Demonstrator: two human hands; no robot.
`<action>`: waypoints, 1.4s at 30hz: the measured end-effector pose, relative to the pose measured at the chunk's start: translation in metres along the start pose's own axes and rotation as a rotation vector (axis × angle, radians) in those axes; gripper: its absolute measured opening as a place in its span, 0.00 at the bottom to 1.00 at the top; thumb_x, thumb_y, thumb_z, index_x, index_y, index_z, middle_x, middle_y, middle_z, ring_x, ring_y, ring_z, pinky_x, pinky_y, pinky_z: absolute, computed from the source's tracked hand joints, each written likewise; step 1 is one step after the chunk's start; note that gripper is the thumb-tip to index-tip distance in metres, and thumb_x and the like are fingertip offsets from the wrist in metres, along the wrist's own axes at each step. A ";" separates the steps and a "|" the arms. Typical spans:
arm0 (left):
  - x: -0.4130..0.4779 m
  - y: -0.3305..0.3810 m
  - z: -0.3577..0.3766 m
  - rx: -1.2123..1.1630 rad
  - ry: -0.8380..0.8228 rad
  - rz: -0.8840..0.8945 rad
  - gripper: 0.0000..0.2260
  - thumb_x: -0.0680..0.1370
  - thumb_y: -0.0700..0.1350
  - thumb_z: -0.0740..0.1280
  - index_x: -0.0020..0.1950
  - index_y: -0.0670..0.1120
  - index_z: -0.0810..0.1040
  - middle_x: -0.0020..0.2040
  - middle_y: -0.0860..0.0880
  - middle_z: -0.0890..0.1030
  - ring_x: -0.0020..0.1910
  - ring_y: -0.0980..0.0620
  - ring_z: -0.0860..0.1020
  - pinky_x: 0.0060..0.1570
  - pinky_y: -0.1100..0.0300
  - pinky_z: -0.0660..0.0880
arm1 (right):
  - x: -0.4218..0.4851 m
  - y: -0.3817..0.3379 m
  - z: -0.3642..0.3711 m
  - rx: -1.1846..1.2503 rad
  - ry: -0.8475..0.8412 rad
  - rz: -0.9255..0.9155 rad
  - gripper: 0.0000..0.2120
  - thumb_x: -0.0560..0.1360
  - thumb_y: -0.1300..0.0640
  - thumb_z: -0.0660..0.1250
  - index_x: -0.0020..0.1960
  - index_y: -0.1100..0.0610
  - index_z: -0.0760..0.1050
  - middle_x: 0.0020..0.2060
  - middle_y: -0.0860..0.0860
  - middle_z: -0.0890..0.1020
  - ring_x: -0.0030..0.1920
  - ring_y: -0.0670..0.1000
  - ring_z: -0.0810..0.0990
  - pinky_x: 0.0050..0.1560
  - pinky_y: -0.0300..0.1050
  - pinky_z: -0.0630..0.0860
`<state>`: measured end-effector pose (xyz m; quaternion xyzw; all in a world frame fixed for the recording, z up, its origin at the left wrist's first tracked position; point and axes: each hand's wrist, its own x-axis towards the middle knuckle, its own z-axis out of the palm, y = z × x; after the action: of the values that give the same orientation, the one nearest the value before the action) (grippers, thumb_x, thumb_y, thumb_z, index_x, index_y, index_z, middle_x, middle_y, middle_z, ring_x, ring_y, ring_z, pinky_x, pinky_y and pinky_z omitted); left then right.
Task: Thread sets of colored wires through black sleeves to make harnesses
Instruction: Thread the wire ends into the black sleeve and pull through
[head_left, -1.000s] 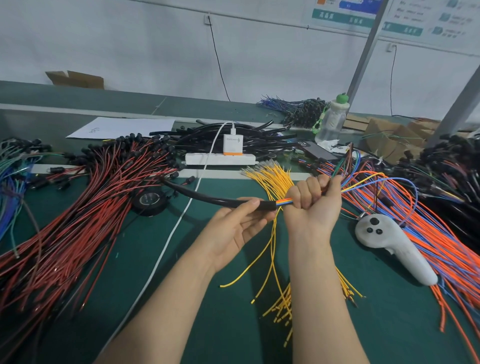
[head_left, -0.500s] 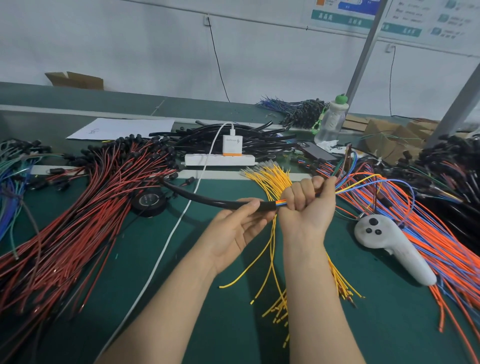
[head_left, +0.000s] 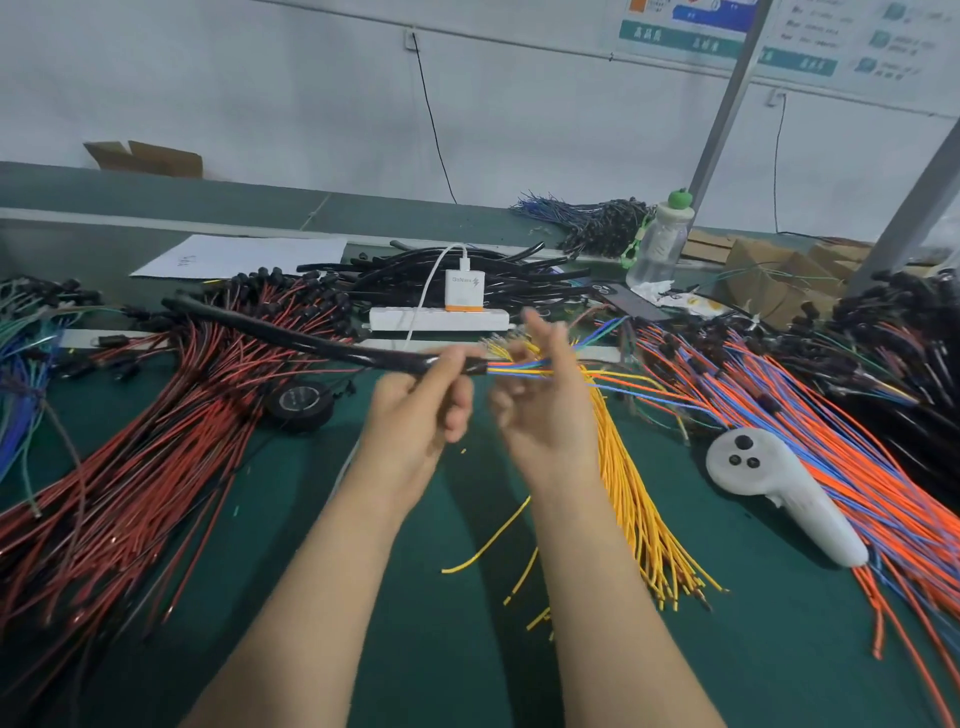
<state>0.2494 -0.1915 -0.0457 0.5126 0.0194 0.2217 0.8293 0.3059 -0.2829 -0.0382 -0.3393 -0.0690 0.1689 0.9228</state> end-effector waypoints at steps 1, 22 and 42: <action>0.002 0.005 -0.007 -0.055 0.021 -0.005 0.12 0.81 0.41 0.59 0.42 0.42 0.78 0.24 0.54 0.70 0.19 0.61 0.63 0.18 0.71 0.58 | 0.003 -0.010 -0.005 0.137 0.001 -0.017 0.14 0.80 0.47 0.58 0.45 0.53 0.77 0.30 0.46 0.74 0.21 0.43 0.63 0.23 0.34 0.55; 0.000 -0.003 -0.005 0.003 -0.015 -0.035 0.09 0.81 0.42 0.59 0.44 0.44 0.77 0.25 0.54 0.71 0.21 0.60 0.65 0.20 0.70 0.61 | 0.007 0.000 -0.003 -0.164 0.288 -0.317 0.18 0.83 0.49 0.54 0.37 0.56 0.69 0.32 0.50 0.69 0.20 0.43 0.58 0.19 0.34 0.54; -0.006 -0.012 0.008 -0.041 -0.092 -0.072 0.09 0.81 0.43 0.59 0.48 0.42 0.78 0.26 0.53 0.72 0.24 0.58 0.68 0.24 0.70 0.65 | -0.006 0.023 0.005 -0.293 0.203 -0.172 0.19 0.80 0.43 0.57 0.38 0.56 0.69 0.24 0.55 0.66 0.19 0.50 0.63 0.20 0.35 0.60</action>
<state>0.2506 -0.2052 -0.0528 0.5043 -0.0048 0.1685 0.8469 0.2927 -0.2659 -0.0490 -0.4783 -0.0280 0.0425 0.8767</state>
